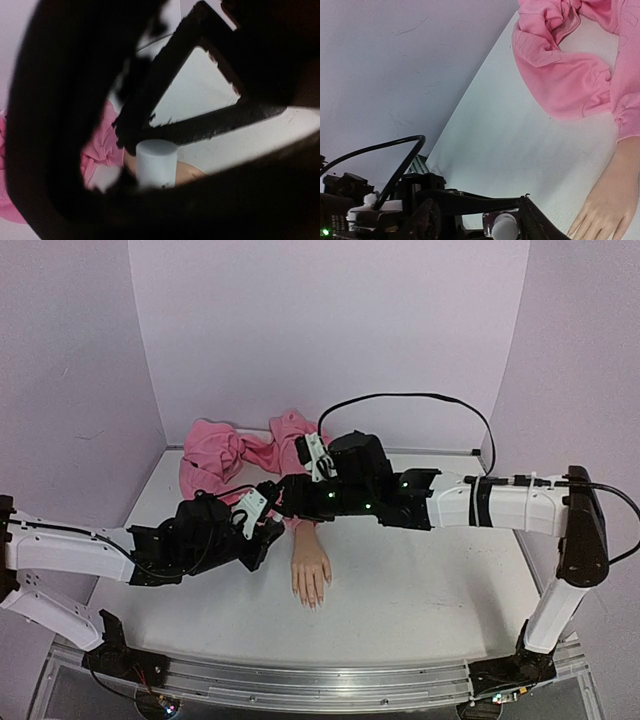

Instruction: Paint the nails

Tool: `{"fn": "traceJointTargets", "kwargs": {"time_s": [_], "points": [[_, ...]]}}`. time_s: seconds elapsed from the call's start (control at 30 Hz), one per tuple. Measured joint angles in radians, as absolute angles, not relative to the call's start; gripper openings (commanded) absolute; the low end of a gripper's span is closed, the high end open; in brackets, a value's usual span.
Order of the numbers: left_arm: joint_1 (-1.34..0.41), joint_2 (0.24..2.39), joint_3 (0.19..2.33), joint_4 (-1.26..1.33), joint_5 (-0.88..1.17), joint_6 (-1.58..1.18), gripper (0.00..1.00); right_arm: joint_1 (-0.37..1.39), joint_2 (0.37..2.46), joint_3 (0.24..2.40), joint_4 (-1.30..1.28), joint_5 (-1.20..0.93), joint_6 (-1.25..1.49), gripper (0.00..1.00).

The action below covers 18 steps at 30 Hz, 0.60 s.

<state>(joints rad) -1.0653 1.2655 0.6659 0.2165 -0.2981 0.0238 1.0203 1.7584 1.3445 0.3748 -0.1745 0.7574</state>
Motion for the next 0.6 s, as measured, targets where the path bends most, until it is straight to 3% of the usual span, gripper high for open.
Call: {"fn": "traceJointTargets", "kwargs": {"time_s": [0.23, 0.4, 0.47, 0.6], "points": [[-1.068, 1.268, 0.675, 0.217, -0.334, -0.007, 0.0, 1.044, 1.792, 1.351, 0.37, -0.121, 0.757, 0.21], [-1.068, 1.258, 0.675, 0.214, -0.322, -0.035, 0.0, 1.044, 1.792, 1.349, 0.375, -0.101, 0.738, 0.11], [-1.064, 1.243, 0.675, 0.202, -0.299, -0.048, 0.0, 1.044, 1.792, 1.348, 0.384, -0.11, 0.715, 0.0], [-1.032, 1.172, 0.662, 0.156, -0.144, -0.069, 0.0, 1.024, 1.777, 1.33, 0.416, -0.254, 0.607, 0.0]]}}
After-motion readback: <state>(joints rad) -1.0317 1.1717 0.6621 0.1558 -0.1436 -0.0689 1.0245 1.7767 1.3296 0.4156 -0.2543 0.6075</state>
